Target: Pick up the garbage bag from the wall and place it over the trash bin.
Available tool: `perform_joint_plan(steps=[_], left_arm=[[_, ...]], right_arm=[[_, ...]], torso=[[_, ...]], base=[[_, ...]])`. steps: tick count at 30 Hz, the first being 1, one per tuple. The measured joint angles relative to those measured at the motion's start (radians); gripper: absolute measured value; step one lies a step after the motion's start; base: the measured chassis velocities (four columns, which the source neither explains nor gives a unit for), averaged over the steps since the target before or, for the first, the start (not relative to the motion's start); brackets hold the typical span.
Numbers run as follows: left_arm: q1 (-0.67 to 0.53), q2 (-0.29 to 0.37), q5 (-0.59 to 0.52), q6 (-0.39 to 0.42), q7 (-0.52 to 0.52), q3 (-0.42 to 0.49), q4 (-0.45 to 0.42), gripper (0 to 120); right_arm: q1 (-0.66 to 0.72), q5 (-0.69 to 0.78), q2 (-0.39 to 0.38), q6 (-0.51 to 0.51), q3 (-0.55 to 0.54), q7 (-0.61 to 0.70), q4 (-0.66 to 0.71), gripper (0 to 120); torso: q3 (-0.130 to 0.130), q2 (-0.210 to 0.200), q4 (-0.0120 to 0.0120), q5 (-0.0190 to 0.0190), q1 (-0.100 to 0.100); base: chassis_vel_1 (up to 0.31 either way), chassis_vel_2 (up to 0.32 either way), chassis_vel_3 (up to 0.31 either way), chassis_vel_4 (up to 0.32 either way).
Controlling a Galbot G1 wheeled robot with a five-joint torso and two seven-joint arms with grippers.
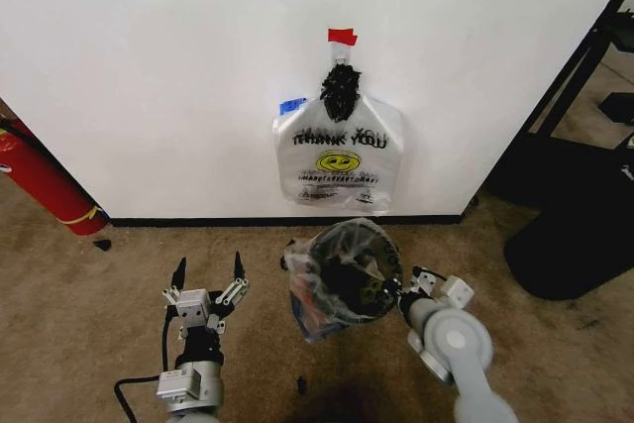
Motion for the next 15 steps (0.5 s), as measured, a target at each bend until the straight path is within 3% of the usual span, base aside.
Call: perform_joint_plan(steps=[7,15], left_arm=[[0.045,-0.014,0.038,-0.044,0.022,-0.048,-0.017,100],[0.053,-0.034,0.033,-0.031,0.032,-0.052,-0.033,100]], right_arm=[[0.006,-0.001,-0.003,-0.007,-0.014,0.007,-0.017,0],[-0.001,-0.026,0.000,-0.010,-0.025,0.001,-0.024,30]], torso=[[0.000,0.000,0.0001,0.0000,0.000],[0.000,0.000,0.0000,0.0000,0.000]], base=[[0.000,0.000,0.000,0.000],[0.000,0.000,0.000,0.000]])
